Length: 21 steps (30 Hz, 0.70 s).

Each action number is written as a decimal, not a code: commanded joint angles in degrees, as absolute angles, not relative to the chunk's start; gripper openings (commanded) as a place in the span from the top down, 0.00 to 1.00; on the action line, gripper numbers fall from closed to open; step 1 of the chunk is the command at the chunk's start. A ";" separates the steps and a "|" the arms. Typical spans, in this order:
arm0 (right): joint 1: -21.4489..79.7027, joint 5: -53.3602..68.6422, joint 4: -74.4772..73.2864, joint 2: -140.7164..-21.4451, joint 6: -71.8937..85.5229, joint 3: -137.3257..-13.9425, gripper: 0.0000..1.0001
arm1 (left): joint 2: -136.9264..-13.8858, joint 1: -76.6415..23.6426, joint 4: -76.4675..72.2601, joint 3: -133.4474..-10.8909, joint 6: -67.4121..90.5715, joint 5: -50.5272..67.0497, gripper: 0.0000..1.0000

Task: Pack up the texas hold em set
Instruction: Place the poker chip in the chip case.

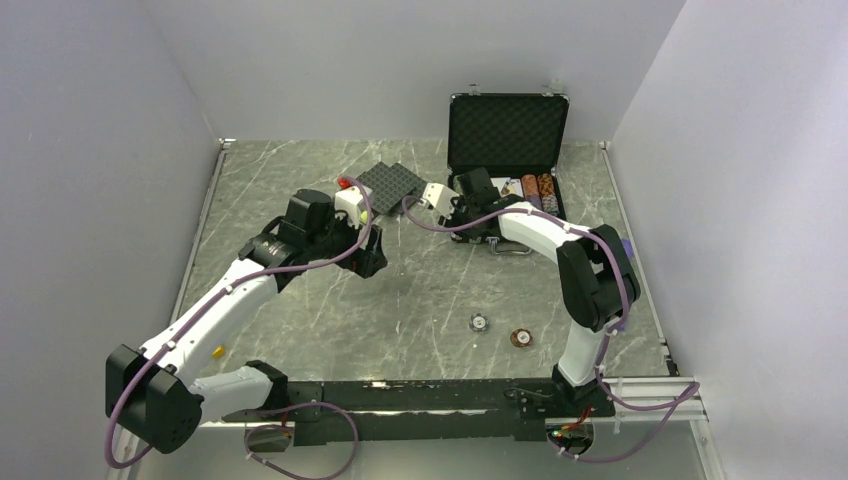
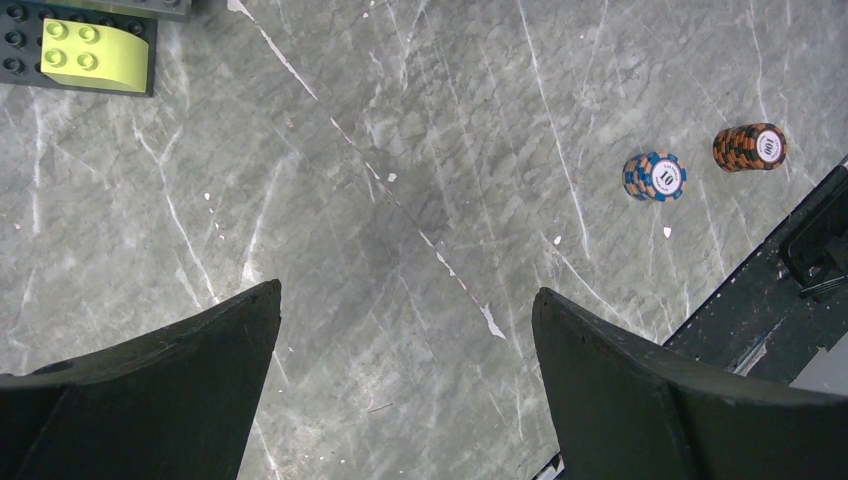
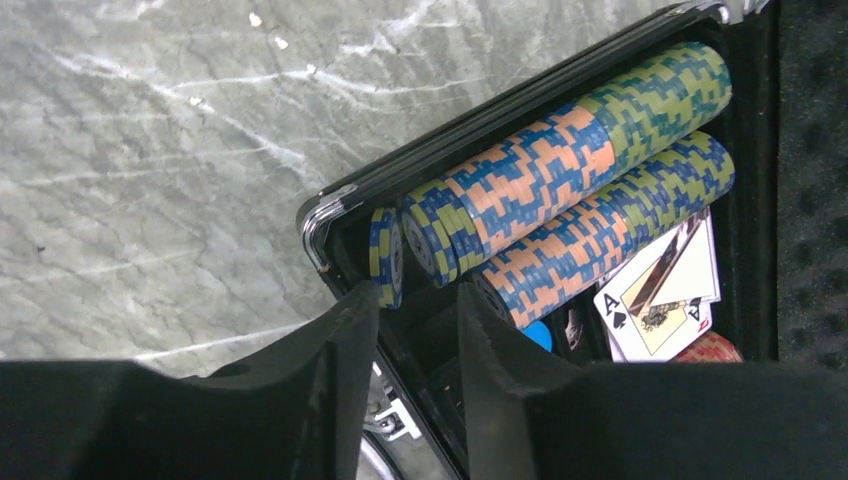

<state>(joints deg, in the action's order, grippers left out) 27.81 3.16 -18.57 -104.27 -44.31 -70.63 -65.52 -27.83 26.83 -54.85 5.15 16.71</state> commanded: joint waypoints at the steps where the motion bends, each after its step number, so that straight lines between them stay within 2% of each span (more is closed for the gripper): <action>1: 28.09 2.30 -13.81 -101.14 -42.54 -70.75 0.58 | -65.96 -27.66 24.70 -55.63 5.10 18.11 0.00; 5: 28.15 2.64 -12.45 -99.86 -41.22 -69.30 0.54 | -65.96 -27.66 24.70 -55.62 5.01 18.02 0.01; 21: 28.17 -1.35 -13.51 -102.96 -40.23 -69.66 0.52 | -66.14 -27.68 24.71 -55.63 5.00 18.11 0.01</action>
